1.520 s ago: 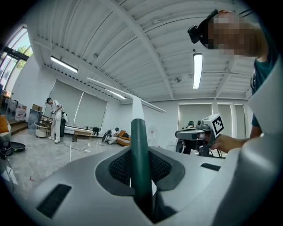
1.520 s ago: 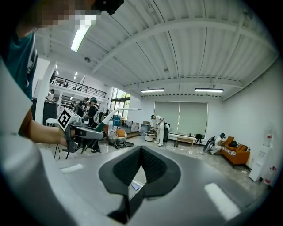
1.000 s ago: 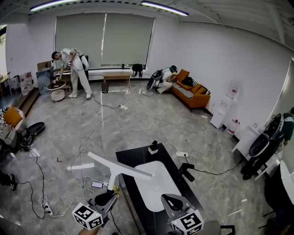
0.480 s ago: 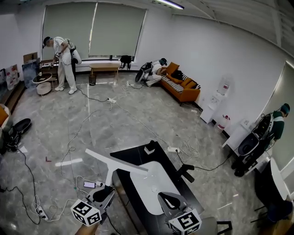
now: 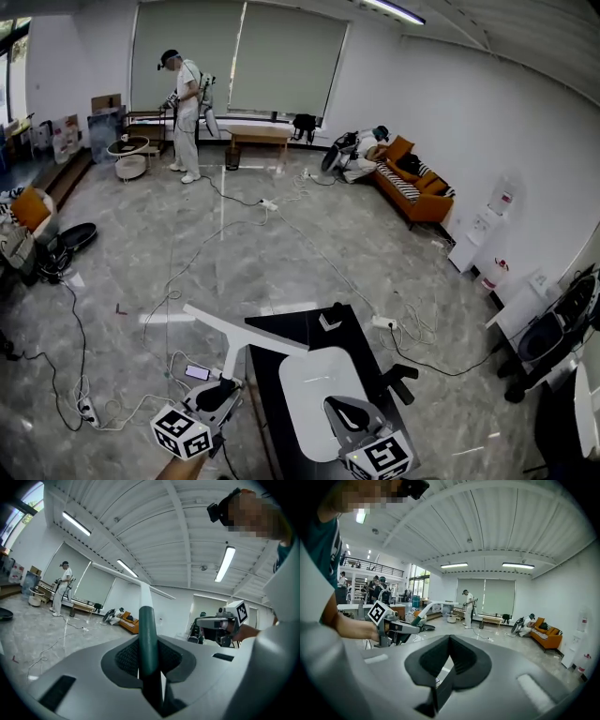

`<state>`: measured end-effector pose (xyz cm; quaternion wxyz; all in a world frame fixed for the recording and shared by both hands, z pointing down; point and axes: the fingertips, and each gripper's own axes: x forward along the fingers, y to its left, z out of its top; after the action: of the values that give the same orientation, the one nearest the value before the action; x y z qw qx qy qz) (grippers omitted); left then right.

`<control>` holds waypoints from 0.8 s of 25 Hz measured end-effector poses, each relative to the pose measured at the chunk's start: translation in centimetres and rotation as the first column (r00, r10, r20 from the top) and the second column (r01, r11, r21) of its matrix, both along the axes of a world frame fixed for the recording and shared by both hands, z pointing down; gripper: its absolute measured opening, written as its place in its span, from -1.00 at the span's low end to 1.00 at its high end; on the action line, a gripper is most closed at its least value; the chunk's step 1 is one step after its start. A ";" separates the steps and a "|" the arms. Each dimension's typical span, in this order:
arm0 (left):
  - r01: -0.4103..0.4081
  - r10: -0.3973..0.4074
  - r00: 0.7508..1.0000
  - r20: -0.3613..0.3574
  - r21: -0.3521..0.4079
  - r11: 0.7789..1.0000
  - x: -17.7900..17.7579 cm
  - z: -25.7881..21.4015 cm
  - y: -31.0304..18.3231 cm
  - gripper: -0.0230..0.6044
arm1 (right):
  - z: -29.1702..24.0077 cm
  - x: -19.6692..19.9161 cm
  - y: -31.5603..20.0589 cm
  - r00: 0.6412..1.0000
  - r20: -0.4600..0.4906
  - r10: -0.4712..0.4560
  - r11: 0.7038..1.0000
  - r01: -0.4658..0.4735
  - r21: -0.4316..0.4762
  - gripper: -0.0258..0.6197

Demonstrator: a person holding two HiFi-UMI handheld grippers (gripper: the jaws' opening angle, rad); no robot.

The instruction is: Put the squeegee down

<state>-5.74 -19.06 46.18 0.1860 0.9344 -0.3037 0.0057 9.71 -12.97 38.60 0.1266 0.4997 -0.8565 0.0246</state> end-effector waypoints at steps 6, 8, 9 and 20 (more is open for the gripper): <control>0.087 -0.086 0.996 0.011 -0.032 0.996 2.1 1.5 -1.1 -0.73 | 1.7 2.4 -1.6 0.997 0.023 -0.071 0.997 0.071 -0.028 -0.89; 0.104 -0.104 0.995 0.009 -0.050 0.993 2.7 2.4 -1.4 -0.73 | 2.3 2.9 -2.0 0.996 0.024 -0.082 0.996 0.083 -0.037 -0.89; 0.111 -0.110 0.994 0.010 -0.058 0.992 3.0 2.9 -1.6 -0.73 | 2.7 3.1 -2.1 0.996 0.025 -0.084 0.995 0.085 -0.043 -0.89; 0.158 -0.150 0.987 0.061 -0.159 0.975 5.2 9.8 -4.0 -0.73 | 6.8 4.7 -2.9 0.996 0.059 -0.070 0.991 0.076 -0.112 -0.89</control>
<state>-0.58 -23.07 55.94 0.2542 0.8893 -0.3781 0.0388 14.36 -15.87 45.41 0.1321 0.4591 -0.8746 0.0829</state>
